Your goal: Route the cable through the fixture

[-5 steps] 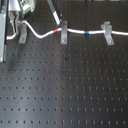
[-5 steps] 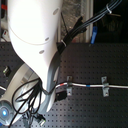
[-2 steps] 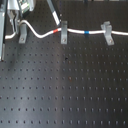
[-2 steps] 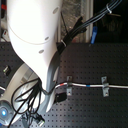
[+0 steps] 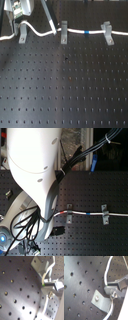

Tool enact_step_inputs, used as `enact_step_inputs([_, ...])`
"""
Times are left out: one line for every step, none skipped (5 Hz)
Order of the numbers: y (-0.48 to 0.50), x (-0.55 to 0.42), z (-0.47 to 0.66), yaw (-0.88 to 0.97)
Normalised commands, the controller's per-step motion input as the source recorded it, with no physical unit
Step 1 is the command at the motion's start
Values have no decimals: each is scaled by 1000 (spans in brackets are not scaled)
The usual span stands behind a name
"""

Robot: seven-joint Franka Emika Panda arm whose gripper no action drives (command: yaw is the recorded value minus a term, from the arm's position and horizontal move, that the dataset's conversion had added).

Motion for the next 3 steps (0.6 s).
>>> enact_step_inputs([-103, 110, 96, 214])
enact_step_inputs([-113, 118, 103, 263])
enact_step_inputs([-94, 110, 35, 217])
